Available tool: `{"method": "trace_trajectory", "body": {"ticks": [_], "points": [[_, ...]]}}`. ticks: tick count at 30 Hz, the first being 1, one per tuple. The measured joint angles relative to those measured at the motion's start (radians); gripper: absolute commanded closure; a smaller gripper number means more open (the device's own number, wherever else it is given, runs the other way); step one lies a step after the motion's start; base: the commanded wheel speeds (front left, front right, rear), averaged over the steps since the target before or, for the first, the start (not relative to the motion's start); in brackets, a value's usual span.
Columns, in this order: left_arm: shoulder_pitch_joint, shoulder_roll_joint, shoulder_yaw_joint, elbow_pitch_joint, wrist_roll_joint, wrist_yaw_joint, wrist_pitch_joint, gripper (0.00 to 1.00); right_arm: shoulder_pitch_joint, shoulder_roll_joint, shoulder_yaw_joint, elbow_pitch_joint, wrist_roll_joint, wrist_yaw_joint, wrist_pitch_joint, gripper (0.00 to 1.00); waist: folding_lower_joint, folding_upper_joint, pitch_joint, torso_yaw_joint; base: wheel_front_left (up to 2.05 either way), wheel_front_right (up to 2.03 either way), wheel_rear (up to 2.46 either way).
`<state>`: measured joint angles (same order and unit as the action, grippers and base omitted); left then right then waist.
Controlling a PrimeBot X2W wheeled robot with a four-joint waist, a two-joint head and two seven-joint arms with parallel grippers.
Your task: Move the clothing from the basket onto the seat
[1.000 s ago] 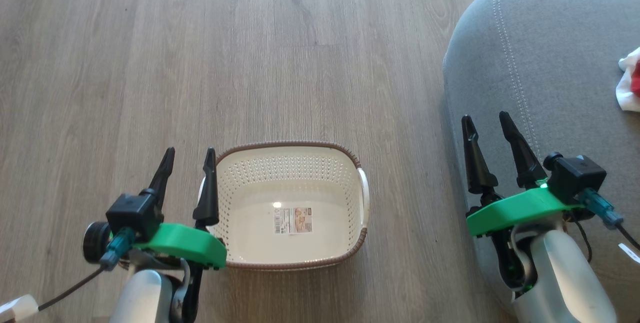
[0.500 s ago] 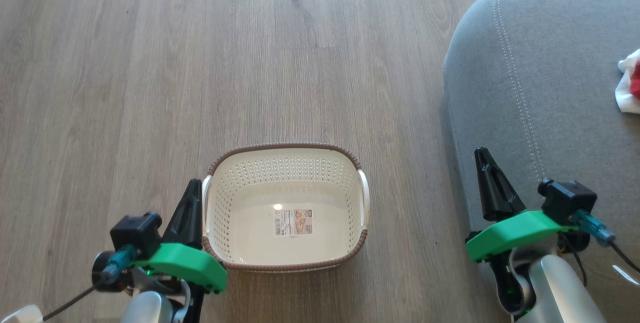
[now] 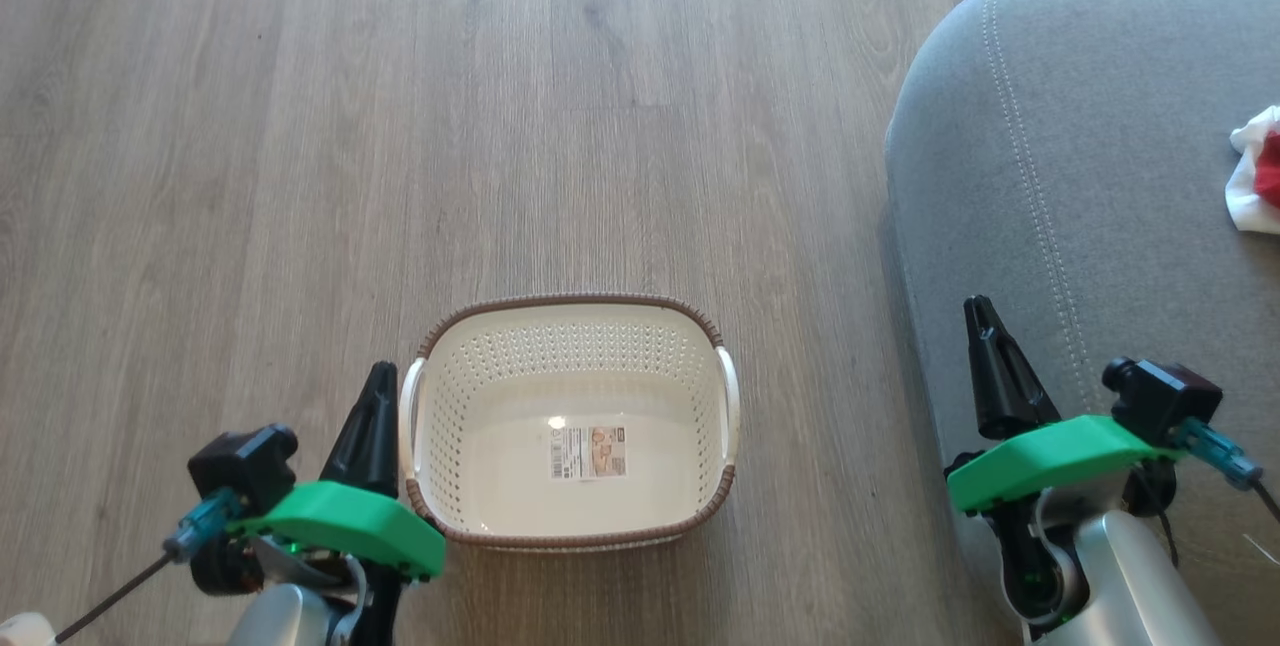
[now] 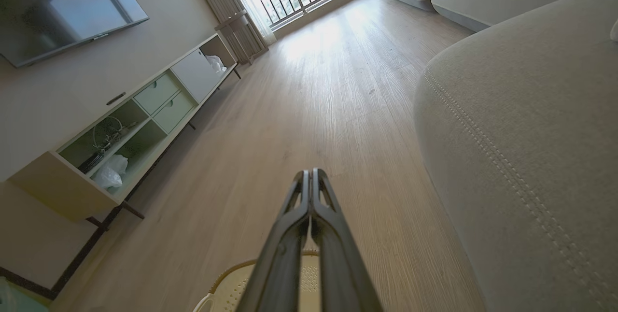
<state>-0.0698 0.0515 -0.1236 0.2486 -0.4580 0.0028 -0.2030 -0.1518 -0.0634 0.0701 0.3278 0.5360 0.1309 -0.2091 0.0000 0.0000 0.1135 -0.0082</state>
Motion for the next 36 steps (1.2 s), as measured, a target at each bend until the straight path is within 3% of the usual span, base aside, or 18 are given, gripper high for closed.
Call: {"method": "trace_trajectory", "body": {"ticks": [36], "points": [[0.000, 0.001, 0.061, 0.009, -0.397, -0.043, 0.100, 1.00, 0.007, -0.002, -0.051, -0.015, 0.378, 0.000, 0.096, 1.00, 0.0000, 0.0000, -0.038, 0.003, 0.00, 0.00, 0.00]]}}
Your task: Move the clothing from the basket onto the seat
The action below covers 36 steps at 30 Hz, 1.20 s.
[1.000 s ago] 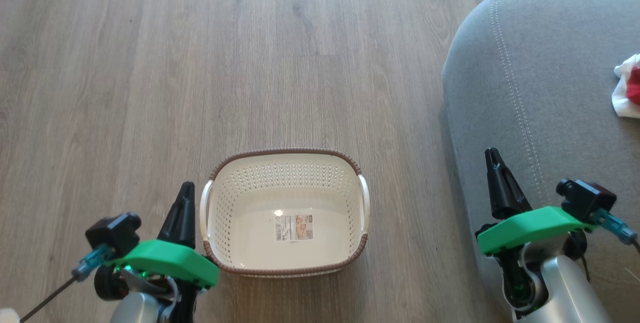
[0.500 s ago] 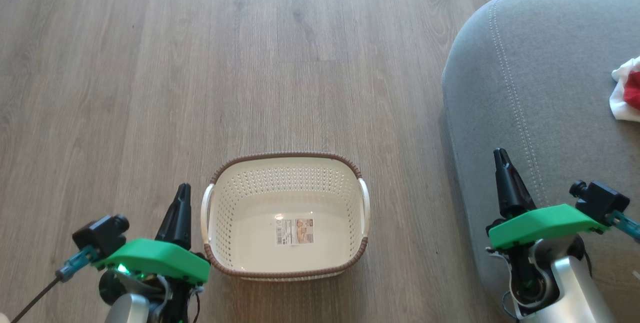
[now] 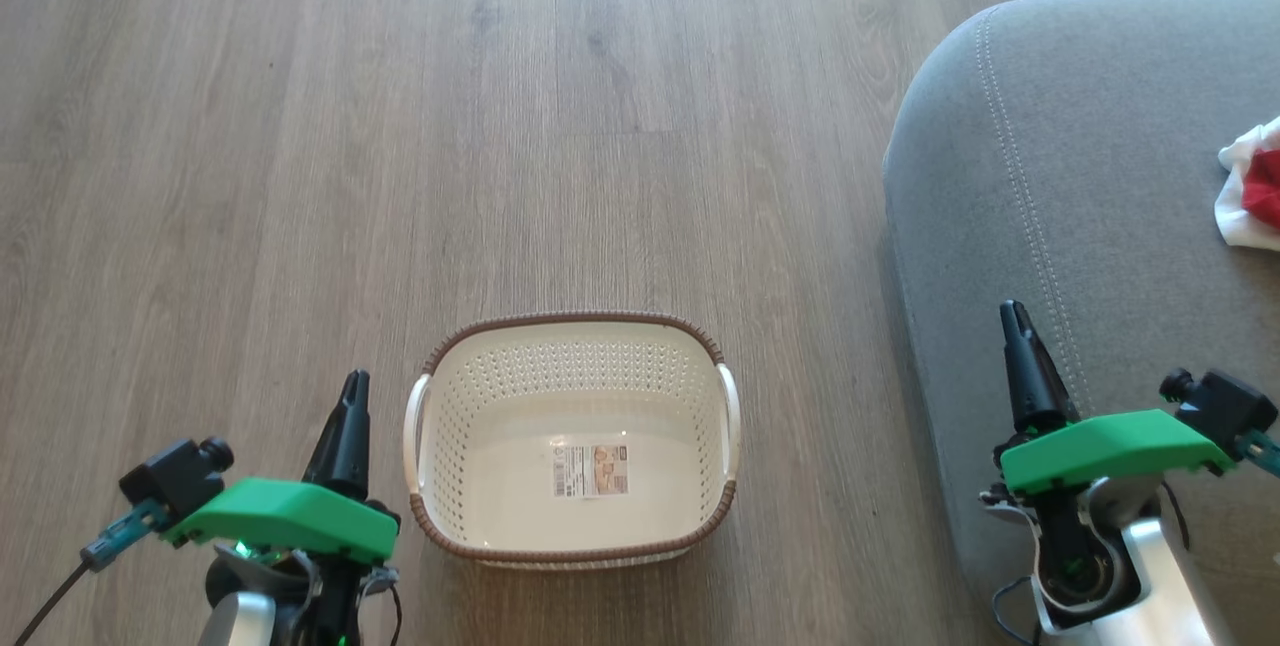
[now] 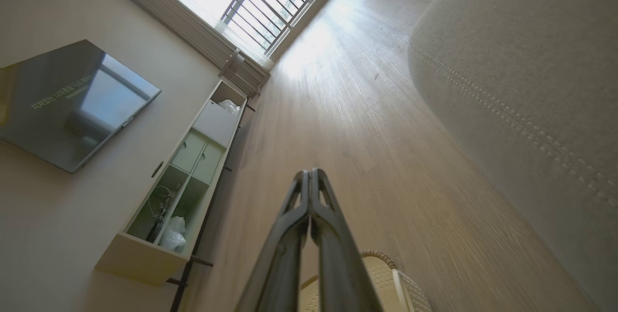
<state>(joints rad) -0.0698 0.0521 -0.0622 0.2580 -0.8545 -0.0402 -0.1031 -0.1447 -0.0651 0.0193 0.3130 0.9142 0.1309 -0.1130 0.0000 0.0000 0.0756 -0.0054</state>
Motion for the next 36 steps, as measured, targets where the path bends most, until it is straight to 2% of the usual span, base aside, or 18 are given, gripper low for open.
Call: {"method": "trace_trajectory", "body": {"ticks": [36], "points": [[0.000, 0.000, 0.064, 0.010, -0.391, -0.044, 0.103, 1.00, 0.037, 0.000, -0.059, -0.017, 0.367, 0.000, 0.102, 1.00, 0.0000, 0.0000, -0.038, 0.003, 0.00, 0.00, 0.00]]}}
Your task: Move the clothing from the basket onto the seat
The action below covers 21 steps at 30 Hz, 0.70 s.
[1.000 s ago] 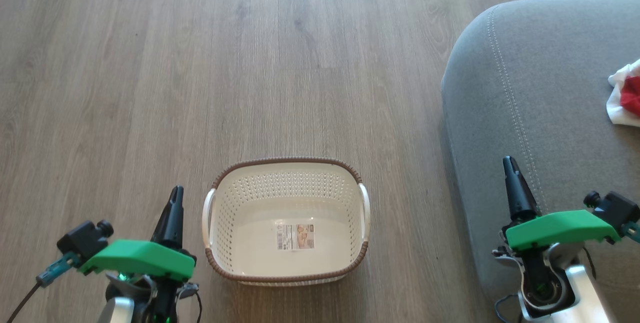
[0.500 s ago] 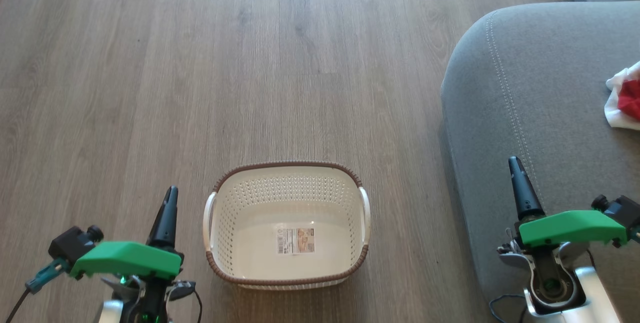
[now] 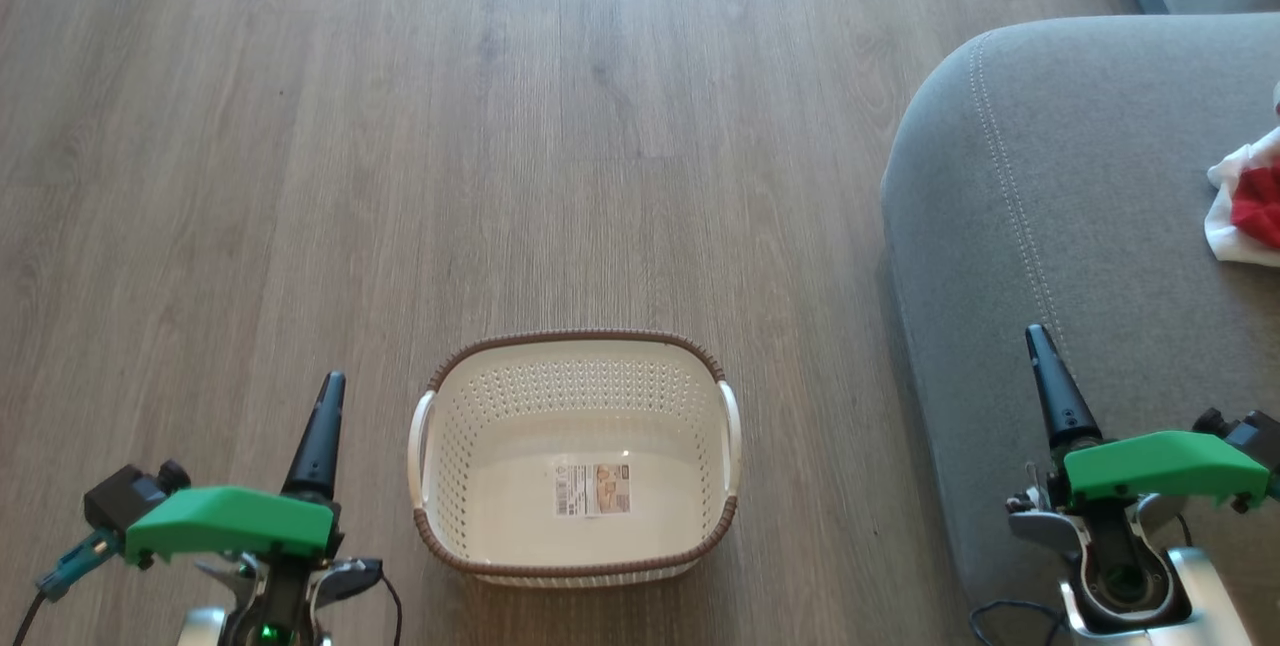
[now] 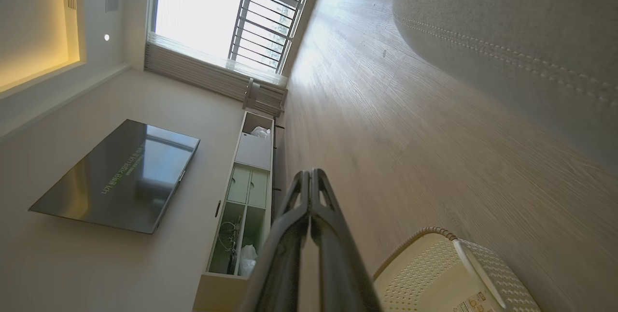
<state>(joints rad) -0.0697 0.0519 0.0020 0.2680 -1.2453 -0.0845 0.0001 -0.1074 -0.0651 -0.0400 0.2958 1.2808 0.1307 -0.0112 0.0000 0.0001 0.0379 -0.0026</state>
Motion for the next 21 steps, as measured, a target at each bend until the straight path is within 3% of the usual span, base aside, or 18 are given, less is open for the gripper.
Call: {"method": "trace_trajectory", "body": {"ticks": [21], "points": [[0.000, 0.000, 0.035, 0.004, -0.216, -0.020, 0.057, 1.00, 0.001, 0.000, -0.037, -0.007, 0.203, 0.000, 0.057, 1.00, 0.0000, 0.0000, -0.021, 0.002, 0.00, 0.00, 0.00]]}}
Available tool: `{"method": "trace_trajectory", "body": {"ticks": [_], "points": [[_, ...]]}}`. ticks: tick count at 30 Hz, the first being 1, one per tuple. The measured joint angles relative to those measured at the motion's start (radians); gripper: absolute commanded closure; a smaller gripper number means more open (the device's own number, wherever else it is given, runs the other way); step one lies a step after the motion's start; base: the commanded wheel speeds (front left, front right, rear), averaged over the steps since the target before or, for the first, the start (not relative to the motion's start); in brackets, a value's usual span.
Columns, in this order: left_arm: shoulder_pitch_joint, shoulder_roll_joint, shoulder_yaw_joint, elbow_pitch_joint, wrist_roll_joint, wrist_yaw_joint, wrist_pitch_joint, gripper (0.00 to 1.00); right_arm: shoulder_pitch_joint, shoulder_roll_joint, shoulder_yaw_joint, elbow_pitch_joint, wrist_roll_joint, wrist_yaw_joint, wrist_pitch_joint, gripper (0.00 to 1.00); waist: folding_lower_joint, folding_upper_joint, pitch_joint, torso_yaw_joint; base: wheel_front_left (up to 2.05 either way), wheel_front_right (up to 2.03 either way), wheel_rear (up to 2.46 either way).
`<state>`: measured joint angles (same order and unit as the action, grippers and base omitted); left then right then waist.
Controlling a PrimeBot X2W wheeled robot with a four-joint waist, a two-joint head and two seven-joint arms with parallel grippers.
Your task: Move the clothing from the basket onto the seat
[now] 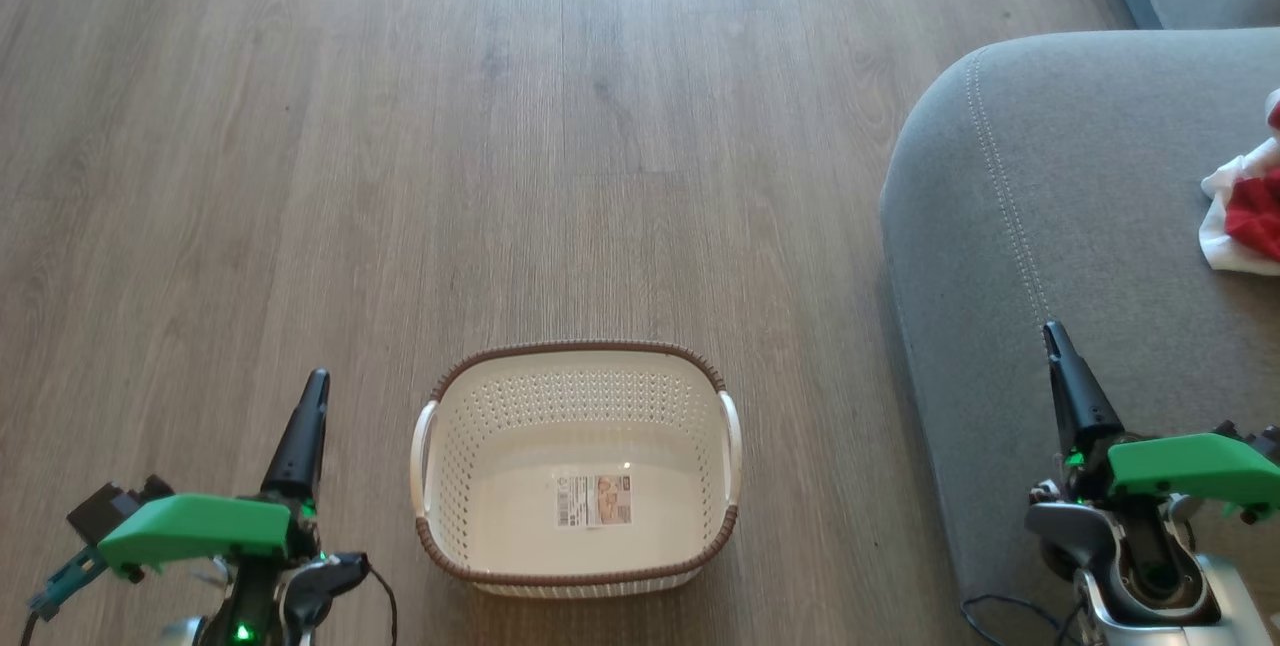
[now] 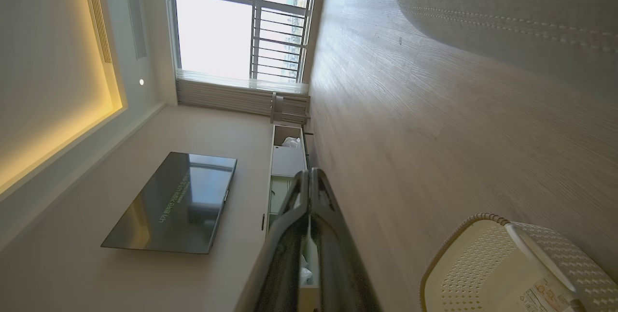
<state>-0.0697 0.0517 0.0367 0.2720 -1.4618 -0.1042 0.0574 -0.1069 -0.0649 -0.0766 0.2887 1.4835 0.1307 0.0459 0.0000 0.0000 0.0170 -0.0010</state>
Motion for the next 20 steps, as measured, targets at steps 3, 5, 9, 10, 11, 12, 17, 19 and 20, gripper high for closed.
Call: {"method": "trace_trajectory", "body": {"ticks": [3, 5, 9, 10, 11, 12, 17, 19, 20], "points": [[0.000, 0.000, 0.003, 0.001, -0.031, -0.007, 0.008, 1.00, 0.001, 0.000, -0.009, -0.001, 0.030, 0.000, 0.009, 1.00, 0.0000, 0.0000, -0.003, 0.000, 0.00, 0.00, 0.00], [0.000, 0.000, 0.007, 0.001, -0.054, -0.008, 0.017, 1.00, 0.003, 0.000, -0.013, -0.002, 0.049, 0.000, 0.015, 1.00, 0.0000, 0.0000, -0.005, 0.000, 0.00, 0.00, 0.00], [0.000, 0.000, 0.024, 0.001, -0.096, -0.016, 0.029, 1.00, 0.020, 0.000, -0.018, -0.005, 0.090, 0.000, 0.025, 1.00, 0.0000, 0.0000, -0.009, 0.001, 0.00, 0.00, 0.00], [0.000, 0.000, 0.026, 0.002, -0.107, -0.016, 0.031, 1.00, 0.022, 0.000, -0.020, -0.005, 0.099, 0.000, 0.026, 1.00, 0.0000, 0.0000, -0.011, 0.001, 0.00, 0.00, 0.00], [0.000, 0.000, 0.027, 0.002, -0.119, -0.016, 0.032, 1.00, 0.023, 0.000, -0.021, -0.005, 0.109, -0.001, 0.032, 1.00, 0.0000, 0.0000, -0.012, 0.001, 0.00, 0.00, 0.00], [0.000, 0.000, 0.028, 0.002, -0.129, -0.016, 0.037, 1.00, 0.022, 0.000, -0.022, -0.005, 0.120, -0.001, 0.033, 1.00, 0.0000, 0.0000, -0.013, 0.001, 0.00, 0.00, 0.00], [0.000, 0.000, 0.029, 0.002, -0.150, -0.017, 0.044, 1.00, 0.022, 0.000, -0.027, -0.006, 0.141, -0.001, 0.035, 1.00, 0.0000, 0.0000, -0.014, 0.001, 0.00, 0.00, 0.00], [0.000, 0.000, 0.029, 0.002, -0.150, -0.017, 0.044, 1.00, 0.022, 0.000, -0.028, -0.006, 0.141, -0.001, 0.035, 1.00, 0.0000, 0.0000, -0.014, 0.001, 0.00, 0.00, 0.00], [0.000, 0.000, 0.029, 0.002, -0.150, -0.017, 0.044, 1.00, 0.022, 0.000, -0.029, -0.006, 0.141, -0.001, 0.038, 1.00, 0.0000, 0.0000, -0.014, 0.001, 0.00, 0.00, 0.00]]}}
